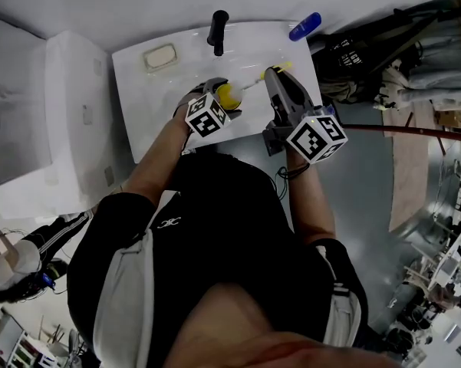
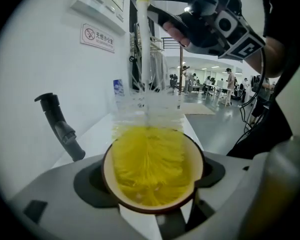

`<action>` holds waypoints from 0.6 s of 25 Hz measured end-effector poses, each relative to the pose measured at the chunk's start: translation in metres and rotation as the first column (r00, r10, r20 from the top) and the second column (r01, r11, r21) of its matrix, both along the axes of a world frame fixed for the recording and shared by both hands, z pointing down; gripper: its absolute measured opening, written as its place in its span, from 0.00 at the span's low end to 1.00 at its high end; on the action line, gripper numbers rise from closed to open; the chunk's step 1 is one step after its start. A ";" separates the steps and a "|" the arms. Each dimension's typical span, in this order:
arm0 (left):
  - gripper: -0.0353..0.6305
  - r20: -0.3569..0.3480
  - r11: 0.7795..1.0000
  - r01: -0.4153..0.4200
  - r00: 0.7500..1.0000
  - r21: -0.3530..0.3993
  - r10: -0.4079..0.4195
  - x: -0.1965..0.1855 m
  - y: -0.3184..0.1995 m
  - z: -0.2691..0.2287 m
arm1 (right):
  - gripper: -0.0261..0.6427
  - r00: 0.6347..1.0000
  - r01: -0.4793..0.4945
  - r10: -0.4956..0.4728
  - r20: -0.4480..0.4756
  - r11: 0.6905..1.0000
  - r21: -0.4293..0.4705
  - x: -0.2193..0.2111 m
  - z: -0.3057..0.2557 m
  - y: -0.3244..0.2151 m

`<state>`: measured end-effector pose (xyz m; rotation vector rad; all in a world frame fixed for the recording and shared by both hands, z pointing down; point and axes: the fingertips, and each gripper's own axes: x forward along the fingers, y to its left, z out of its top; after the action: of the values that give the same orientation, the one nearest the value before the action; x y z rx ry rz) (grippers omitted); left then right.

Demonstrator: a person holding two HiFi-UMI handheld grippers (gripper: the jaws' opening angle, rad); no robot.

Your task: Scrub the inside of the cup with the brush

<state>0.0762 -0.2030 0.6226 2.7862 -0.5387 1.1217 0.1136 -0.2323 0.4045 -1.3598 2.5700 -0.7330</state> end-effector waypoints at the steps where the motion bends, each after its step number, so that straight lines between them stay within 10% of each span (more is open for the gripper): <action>1: 0.67 0.004 1.000 -0.014 1.000 0.003 0.014 0.000 0.002 -0.001 | 0.11 1.000 0.019 -0.019 -0.010 1.000 0.004 -0.004 0.001 0.000; 15: 0.67 -0.076 0.966 -0.248 0.964 0.077 0.254 0.018 0.049 -0.033 | 0.12 0.973 0.080 -0.077 -0.219 0.997 0.004 -0.013 0.022 -0.042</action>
<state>0.0938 -0.1538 0.5897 3.0102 -0.2219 1.0363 0.1011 -0.2745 0.4261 -1.4151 2.8065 -0.6071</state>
